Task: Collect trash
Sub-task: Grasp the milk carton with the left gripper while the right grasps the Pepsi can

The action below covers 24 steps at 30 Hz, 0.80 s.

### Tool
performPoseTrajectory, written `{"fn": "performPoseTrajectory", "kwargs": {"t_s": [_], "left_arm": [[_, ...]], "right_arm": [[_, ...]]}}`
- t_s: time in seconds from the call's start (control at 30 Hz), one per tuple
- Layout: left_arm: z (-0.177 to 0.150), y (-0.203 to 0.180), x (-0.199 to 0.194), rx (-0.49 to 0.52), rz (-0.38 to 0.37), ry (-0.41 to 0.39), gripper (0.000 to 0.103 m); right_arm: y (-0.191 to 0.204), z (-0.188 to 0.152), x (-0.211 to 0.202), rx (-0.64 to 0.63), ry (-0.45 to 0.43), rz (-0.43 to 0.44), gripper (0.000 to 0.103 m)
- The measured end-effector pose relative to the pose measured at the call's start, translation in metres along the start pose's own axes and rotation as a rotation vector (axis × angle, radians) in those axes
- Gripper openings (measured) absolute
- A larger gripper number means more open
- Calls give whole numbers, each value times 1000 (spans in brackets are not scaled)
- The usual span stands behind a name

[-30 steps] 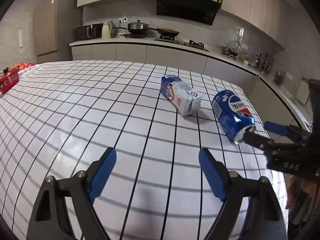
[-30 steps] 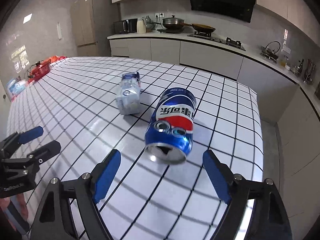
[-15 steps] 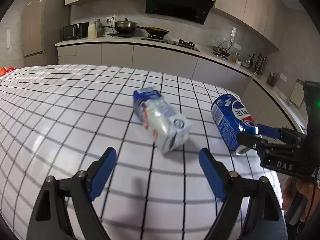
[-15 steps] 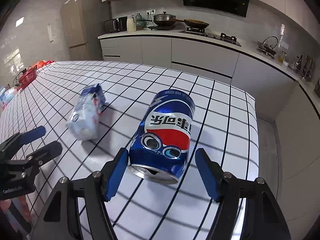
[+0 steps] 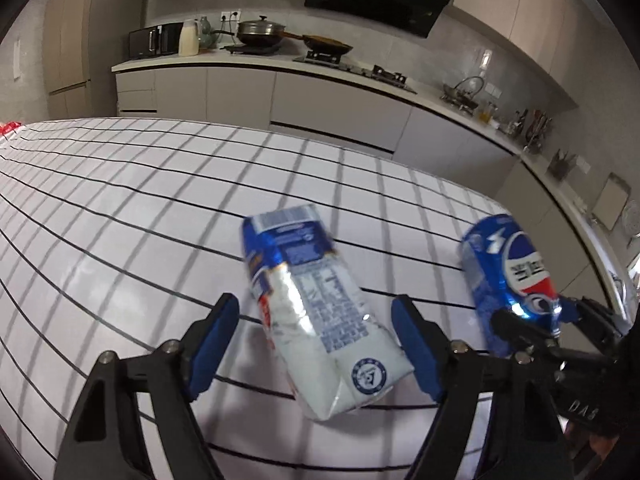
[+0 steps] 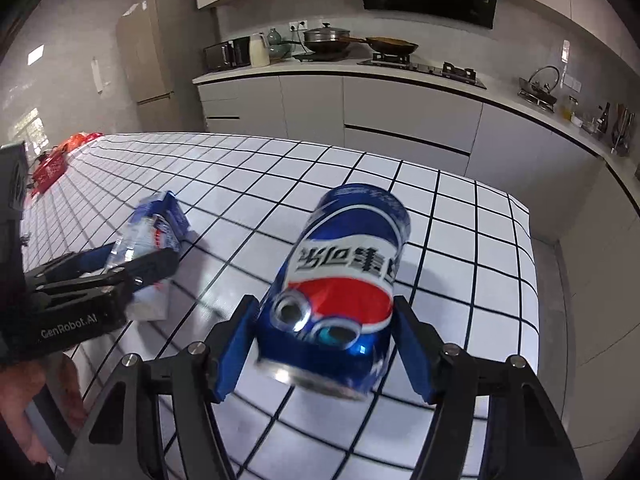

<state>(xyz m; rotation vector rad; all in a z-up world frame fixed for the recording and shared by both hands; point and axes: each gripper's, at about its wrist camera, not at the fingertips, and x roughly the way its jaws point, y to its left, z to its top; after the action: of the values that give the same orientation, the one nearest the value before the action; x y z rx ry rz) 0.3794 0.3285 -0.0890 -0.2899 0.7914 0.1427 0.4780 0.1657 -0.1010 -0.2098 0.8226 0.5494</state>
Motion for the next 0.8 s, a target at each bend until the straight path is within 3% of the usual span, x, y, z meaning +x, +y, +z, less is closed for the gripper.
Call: {"fn": "performPoseTrajectory", "kwargs": {"t_s": [0.37,0.4,0.43,0.47,0.8], "left_arm": [[10,17,7,34,35,23,79],[11,16,11,36,25,36,77],[9,16,14,42,7,52,57],[7,15,14,48,2,53,50],[-13,-3,-22,79,-8,7,48]], "right_arm": [[-6,19,28,80,44,-44,78],[-6,19,28,86,50,-41,64],[-6,19,27,88,52,-39,62],[-7,19,26,91,52,-33,62],[3,4,-7,38,22,-52,62]]}}
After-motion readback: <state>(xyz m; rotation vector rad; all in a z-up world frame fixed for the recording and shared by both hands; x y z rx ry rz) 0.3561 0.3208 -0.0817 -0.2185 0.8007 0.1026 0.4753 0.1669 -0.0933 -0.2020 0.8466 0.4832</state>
